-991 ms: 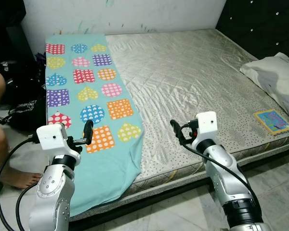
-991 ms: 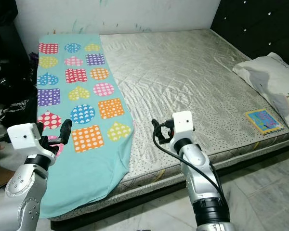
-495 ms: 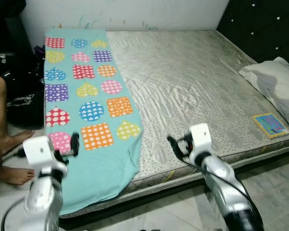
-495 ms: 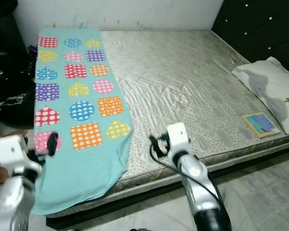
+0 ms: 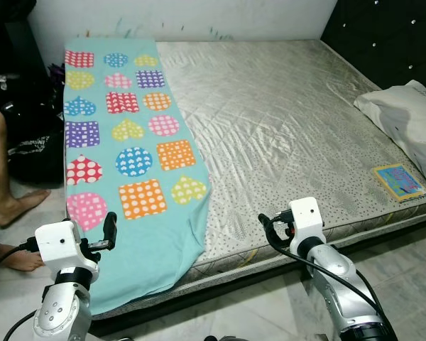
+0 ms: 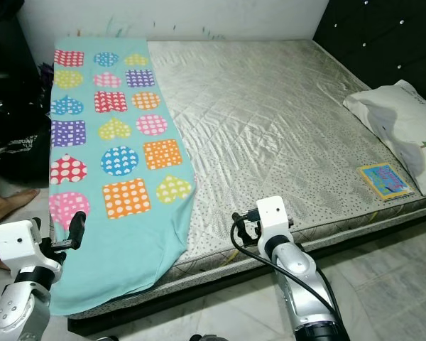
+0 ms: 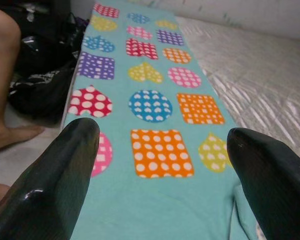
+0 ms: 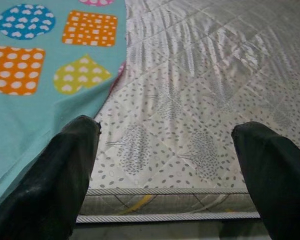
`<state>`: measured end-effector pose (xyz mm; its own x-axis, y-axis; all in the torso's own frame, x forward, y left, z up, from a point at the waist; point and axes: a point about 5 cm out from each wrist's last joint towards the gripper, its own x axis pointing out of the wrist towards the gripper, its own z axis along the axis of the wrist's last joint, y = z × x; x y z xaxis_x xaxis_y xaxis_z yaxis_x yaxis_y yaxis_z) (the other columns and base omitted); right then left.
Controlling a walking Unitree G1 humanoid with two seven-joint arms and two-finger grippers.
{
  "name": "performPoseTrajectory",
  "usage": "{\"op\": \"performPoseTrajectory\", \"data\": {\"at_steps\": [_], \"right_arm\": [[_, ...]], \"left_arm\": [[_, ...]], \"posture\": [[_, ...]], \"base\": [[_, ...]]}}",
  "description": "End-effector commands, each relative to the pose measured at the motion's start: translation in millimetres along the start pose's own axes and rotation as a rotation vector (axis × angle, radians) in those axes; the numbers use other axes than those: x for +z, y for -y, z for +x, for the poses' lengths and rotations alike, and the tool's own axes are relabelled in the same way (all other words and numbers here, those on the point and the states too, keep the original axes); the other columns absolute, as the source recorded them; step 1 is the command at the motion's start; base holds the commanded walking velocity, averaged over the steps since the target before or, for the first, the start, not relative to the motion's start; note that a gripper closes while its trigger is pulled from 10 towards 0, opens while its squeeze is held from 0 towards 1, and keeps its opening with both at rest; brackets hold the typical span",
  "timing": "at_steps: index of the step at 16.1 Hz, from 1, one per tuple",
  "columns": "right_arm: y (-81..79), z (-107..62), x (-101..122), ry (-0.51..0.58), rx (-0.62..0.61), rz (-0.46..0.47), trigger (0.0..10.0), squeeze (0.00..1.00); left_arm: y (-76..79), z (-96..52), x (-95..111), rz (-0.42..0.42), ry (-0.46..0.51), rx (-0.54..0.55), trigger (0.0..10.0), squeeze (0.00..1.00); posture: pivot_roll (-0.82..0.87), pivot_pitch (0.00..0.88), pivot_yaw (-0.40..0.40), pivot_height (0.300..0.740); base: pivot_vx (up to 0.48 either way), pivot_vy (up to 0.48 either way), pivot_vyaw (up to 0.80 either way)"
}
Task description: Clean up the room
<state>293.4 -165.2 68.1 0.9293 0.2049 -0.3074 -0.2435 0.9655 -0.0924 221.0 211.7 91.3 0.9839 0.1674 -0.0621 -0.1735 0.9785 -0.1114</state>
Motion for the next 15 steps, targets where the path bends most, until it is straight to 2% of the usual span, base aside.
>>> {"op": "performPoseTrajectory", "data": {"at_steps": [1, 4, 6, 8, 11, 15], "right_arm": [[9.1, 0.7, 4, 0.012, -0.039, 0.008, 10.0, 0.0], [13.3, 4.9, 11, 0.039, -0.064, 0.021, 10.0, 0.0], [13.2, 5.4, 8, 0.035, -0.071, 0.044, 10.0, 0.0], [10.5, 10.6, 14, 0.046, -0.051, 0.038, 10.0, 0.0], [11.1, 12.5, 18, 0.058, -0.042, 0.03, 10.0, 0.0], [20.8, 7.5, 18, 0.055, -0.031, -0.015, 10.0, 0.0]], "left_arm": [[4.2, 0.6, 3, 0.006, 0.023, -0.005, 10.0, 0.0], [8.2, 8.6, 8, 0.0, 0.057, -0.012, 10.0, 0.0], [9.9, 12.8, 8, 0.003, 0.054, -0.036, 10.0, 0.0], [10.6, 17.4, 8, 0.0, 0.054, -0.039, 10.0, 0.0], [10.7, 18.6, 8, -0.018, 0.05, -0.02, 10.0, 0.0], [22.1, 19.7, 1, -0.055, 0.045, -0.029, 10.0, 0.0]], "posture": [[-0.04, 0.137, -0.145, 0.74], [-0.05, 0.119, -0.131, 0.74], [-0.05, 0.111, -0.129, 0.74], [-0.04, 0.108, -0.135, 0.74], [-0.06, 0.125, -0.129, 0.74], [-0.1, 0.108, -0.189, 0.74]], "base": [[0.0, 0.0, 0.0], [0.0, 0.0, 0.0], [0.0, 0.0, -0.58], [0.0, 0.0, 0.0], [0.0, 0.0, 0.0], [0.0, 0.0, 0.0]]}}
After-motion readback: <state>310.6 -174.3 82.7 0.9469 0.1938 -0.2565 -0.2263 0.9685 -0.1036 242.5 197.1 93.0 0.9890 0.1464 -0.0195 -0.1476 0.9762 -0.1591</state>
